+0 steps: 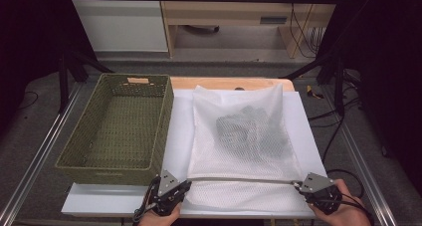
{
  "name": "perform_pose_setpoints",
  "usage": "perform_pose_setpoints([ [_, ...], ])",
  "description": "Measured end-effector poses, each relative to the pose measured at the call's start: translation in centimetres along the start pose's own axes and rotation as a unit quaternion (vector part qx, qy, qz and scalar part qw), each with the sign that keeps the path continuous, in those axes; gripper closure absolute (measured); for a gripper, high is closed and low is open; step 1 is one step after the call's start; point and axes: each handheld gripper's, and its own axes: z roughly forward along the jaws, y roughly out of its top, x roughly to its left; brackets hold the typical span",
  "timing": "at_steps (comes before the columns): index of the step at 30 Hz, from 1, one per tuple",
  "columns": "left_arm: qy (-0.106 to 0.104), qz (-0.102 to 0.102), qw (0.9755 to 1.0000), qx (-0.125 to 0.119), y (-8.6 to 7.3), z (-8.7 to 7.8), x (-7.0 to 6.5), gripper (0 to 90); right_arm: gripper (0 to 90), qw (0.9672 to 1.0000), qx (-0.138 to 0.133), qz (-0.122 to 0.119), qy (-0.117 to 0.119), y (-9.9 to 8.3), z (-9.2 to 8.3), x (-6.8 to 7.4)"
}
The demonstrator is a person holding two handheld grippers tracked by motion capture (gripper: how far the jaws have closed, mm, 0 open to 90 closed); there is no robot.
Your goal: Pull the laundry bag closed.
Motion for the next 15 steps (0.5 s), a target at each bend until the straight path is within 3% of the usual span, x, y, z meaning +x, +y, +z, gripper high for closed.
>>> perform_pose_setpoints([
  [15, -0.001, 0.003, 1.0000, 0.002, -0.11, -0.01, 0.18, 88.0, 82.1, 1.0000, -0.005, 0.003, -0.003, 0.04, 0.25, 0.01],
])
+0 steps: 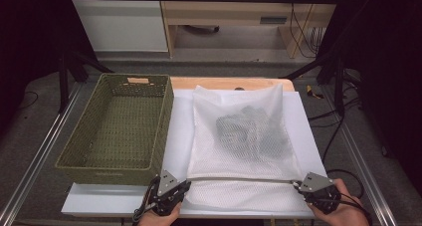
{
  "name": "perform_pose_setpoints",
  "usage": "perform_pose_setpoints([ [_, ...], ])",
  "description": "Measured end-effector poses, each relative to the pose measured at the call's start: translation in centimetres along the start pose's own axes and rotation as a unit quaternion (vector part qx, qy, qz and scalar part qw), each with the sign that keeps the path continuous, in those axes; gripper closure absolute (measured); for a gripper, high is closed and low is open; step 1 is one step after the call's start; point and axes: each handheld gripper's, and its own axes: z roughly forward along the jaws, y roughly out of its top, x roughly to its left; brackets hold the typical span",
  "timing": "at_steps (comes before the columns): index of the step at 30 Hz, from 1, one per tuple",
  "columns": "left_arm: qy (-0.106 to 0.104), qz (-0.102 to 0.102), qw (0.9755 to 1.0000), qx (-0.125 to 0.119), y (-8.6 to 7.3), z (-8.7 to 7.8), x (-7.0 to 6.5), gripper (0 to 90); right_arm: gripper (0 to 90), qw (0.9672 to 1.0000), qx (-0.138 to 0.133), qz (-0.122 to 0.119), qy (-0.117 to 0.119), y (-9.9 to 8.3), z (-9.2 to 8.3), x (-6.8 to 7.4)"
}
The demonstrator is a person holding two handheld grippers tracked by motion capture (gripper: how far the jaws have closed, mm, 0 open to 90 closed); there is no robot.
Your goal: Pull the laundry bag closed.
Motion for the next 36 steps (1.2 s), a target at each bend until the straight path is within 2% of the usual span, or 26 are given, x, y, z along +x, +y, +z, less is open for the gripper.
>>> perform_pose_setpoints([
  [12, 0.002, -0.008, 1.0000, -0.005, 0.2, -0.2, -0.2, 88.0, 82.1, 1.0000, 0.000, -0.002, 0.003, -0.1, -0.1, 0.1],
  [33, 0.002, -0.004, 1.0000, -0.005, 0.2, -0.4, -0.2, 88.0, 82.1, 0.9999, 0.011, 0.003, 0.006, -1.1, -0.4, -0.2],
  [36, 0.004, -0.011, 0.9999, -0.006, 0.2, -0.4, -0.3, 88.1, 82.2, 0.9999, 0.011, 0.004, 0.007, -1.2, -0.4, -0.3],
])
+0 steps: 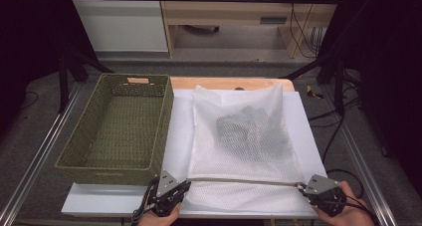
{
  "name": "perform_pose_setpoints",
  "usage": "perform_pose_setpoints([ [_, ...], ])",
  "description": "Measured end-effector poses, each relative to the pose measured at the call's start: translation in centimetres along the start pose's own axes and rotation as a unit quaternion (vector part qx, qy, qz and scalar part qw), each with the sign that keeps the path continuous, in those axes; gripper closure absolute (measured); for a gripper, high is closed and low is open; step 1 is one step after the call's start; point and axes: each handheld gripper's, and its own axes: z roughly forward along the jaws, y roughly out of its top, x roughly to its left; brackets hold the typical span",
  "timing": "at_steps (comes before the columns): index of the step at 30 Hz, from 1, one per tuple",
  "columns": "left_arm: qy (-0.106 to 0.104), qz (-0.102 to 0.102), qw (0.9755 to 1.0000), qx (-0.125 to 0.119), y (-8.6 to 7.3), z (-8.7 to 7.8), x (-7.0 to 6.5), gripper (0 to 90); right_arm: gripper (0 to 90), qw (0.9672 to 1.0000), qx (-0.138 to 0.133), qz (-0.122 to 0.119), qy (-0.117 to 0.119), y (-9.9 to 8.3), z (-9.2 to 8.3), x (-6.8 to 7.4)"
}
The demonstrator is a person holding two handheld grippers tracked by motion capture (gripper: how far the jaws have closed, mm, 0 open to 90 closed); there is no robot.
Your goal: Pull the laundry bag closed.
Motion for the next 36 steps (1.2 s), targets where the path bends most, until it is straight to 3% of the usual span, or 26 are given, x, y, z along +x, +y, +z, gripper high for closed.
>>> perform_pose_setpoints([
  [3, 0.003, 0.008, 1.0000, 0.003, 0.0, 0.0, 0.1, 88.1, 82.2, 1.0000, 0.004, 0.002, 0.001, -0.2, 0.1, -0.2],
  [14, 0.005, 0.008, 1.0000, 0.004, -0.1, 0.1, -0.1, 88.1, 82.2, 0.9999, 0.009, 0.015, -0.001, -1.3, -0.1, -0.8],
  [31, 0.016, 0.015, 0.9996, 0.019, -0.1, 0.6, -0.5, 88.1, 82.2, 0.9996, 0.019, 0.020, -0.010, -1.3, 0.1, -1.6],
  [36, 0.016, 0.025, 0.9993, 0.024, 0.1, 0.9, -0.8, 88.1, 82.2, 0.9992, 0.027, 0.025, -0.013, -1.3, 0.3, -2.1],
])
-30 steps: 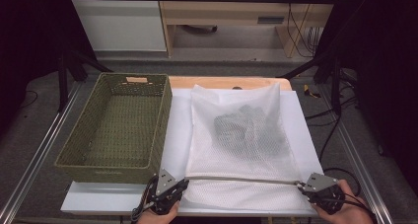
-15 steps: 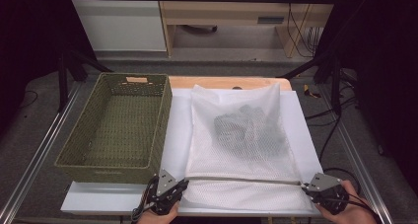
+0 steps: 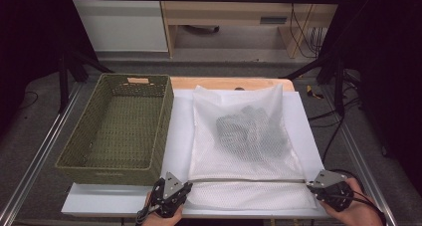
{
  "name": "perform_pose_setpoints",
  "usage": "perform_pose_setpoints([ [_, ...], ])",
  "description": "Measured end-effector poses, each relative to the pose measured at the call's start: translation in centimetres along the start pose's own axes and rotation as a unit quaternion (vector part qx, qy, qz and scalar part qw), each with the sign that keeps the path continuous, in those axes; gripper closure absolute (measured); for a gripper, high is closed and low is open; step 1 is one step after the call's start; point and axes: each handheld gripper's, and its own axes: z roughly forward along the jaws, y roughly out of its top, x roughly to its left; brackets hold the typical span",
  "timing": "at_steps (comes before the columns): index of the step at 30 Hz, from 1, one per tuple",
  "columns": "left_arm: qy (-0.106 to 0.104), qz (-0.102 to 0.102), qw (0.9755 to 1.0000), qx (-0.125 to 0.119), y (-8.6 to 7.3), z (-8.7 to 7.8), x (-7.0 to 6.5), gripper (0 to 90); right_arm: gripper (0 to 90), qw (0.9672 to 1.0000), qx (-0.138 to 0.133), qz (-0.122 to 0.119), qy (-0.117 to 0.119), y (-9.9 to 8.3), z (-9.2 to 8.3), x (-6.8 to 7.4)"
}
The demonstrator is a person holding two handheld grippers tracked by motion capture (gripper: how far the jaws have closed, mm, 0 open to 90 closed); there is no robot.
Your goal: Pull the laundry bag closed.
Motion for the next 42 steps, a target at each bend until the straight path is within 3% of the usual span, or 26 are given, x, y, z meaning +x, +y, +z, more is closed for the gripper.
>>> perform_pose_setpoints([
  [7, -0.002, -0.002, 1.0000, 0.001, -0.1, 0.3, 0.2, 88.0, 82.1, 0.9999, 0.001, 0.006, 0.009, -0.1, 0.2, -0.4],
  [21, 0.022, 0.007, 0.9996, 0.012, 0.3, 0.4, -0.3, 88.0, 82.1, 0.9999, -0.003, 0.008, 0.007, -0.2, 0.1, -0.1],
  [25, 0.038, 0.012, 0.9992, 0.008, 0.5, 0.4, -0.6, 87.3, 81.7, 0.9999, -0.004, 0.011, 0.007, 0.0, 0.3, -0.2],
  [28, 0.048, 0.016, 0.9987, 0.007, 0.6, 0.1, -0.6, 81.9, 79.1, 0.9998, -0.009, 0.020, 0.001, 0.0, 0.3, -0.1],
  [30, 0.058, 0.019, 0.9981, 0.006, 0.7, -0.3, -0.5, 74.7, 73.1, 0.9991, -0.027, 0.032, -0.002, 0.2, 0.0, 0.1],
  [33, 0.073, 0.004, 0.9973, -0.004, 0.7, -1.2, -0.4, 68.6, 65.1, 0.9980, -0.050, 0.040, -0.001, 0.7, -0.4, 0.4],
  [36, 0.082, -0.010, 0.9963, -0.020, 1.0, -1.9, -0.3, 55.2, 52.3, 0.9958, -0.078, 0.048, -0.008, 1.9, -1.0, 1.1],
  [38, 0.082, -0.021, 0.9954, -0.044, 1.2, -2.3, -0.3, 50.2, 43.2, 0.9933, -0.098, 0.058, -0.018, 2.7, -1.3, 1.3],
  [40, 0.083, -0.026, 0.9950, -0.050, 1.4, -2.4, -0.4, 45.3, 35.9, 0.9888, -0.123, 0.082, -0.024, 3.6, -1.7, 1.3],
  [42, 0.079, -0.033, 0.9932, -0.079, 1.9, -2.8, -0.4, 41.7, 30.3, 0.9822, -0.152, 0.105, -0.030, 4.4, -1.8, 1.3],
])
